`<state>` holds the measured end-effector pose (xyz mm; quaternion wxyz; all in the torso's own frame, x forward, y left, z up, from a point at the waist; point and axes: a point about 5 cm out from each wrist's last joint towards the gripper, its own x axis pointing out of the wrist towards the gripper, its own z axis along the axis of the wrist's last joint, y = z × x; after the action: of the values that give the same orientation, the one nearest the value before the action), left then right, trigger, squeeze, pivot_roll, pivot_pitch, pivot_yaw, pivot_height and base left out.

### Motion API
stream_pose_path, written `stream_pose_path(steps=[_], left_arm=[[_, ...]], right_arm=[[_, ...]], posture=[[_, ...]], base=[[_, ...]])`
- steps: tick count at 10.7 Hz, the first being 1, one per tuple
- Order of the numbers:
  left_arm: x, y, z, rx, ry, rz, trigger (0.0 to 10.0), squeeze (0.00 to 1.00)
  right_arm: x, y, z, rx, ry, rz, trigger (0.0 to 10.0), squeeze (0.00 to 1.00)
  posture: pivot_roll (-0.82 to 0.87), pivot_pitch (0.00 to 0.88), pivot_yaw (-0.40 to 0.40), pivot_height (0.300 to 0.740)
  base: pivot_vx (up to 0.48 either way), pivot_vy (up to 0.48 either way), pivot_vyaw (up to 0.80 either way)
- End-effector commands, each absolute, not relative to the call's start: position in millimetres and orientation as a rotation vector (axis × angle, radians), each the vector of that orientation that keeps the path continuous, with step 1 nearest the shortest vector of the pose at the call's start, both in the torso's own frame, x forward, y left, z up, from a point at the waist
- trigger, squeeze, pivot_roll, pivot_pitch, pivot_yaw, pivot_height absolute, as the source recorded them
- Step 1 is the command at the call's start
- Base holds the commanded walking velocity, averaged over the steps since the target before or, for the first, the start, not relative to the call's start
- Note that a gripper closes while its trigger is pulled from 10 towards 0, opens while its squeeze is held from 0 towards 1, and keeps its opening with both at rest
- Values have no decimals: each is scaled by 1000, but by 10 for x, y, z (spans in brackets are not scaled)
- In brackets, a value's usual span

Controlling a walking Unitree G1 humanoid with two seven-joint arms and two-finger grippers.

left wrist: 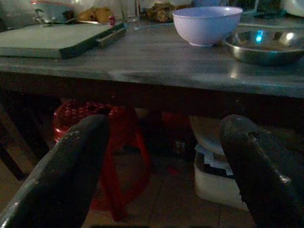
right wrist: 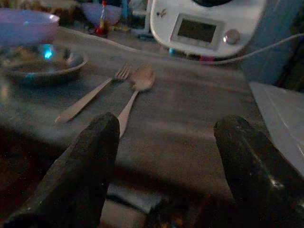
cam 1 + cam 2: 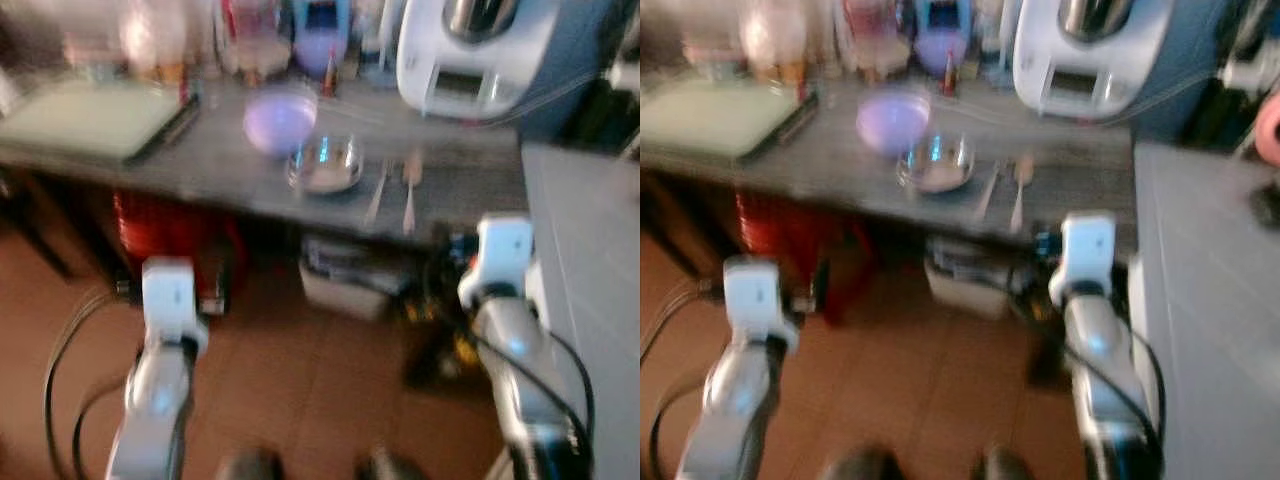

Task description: Setting the table

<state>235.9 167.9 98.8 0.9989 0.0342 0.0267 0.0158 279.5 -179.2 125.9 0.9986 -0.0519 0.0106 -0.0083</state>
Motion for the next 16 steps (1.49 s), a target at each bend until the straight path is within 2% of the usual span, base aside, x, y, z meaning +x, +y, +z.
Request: stream_pose_path(steps=[1, 5, 8, 16], left_arm=[[2375, 1681, 1016, 70, 42, 35, 10000, 0], [2425, 1645, 1020, 75, 32, 11, 10000, 0], [2425, 1580, 1087, 73, -14, -51, 10000, 0], [2419, 1507, 1102, 24, -20, -106, 10000, 0]], right_arm=[[2809, -1764, 1298, -67, -5, 8, 10000, 0], [2826, -1781, 1309, -19, -21, 10, 10000, 0], [2855, -1735, 1316, -4, -25, 37, 10000, 0], [2879, -1708, 1341, -7, -34, 66, 10000, 0]], posture=[[9, 0, 26, 740], [2, 0, 24, 740], [4, 0, 25, 740], [-2, 0, 26, 740]], base=[[-281, 0, 0], [-283, 0, 0], [0, 0, -183], [0, -453, -51]])
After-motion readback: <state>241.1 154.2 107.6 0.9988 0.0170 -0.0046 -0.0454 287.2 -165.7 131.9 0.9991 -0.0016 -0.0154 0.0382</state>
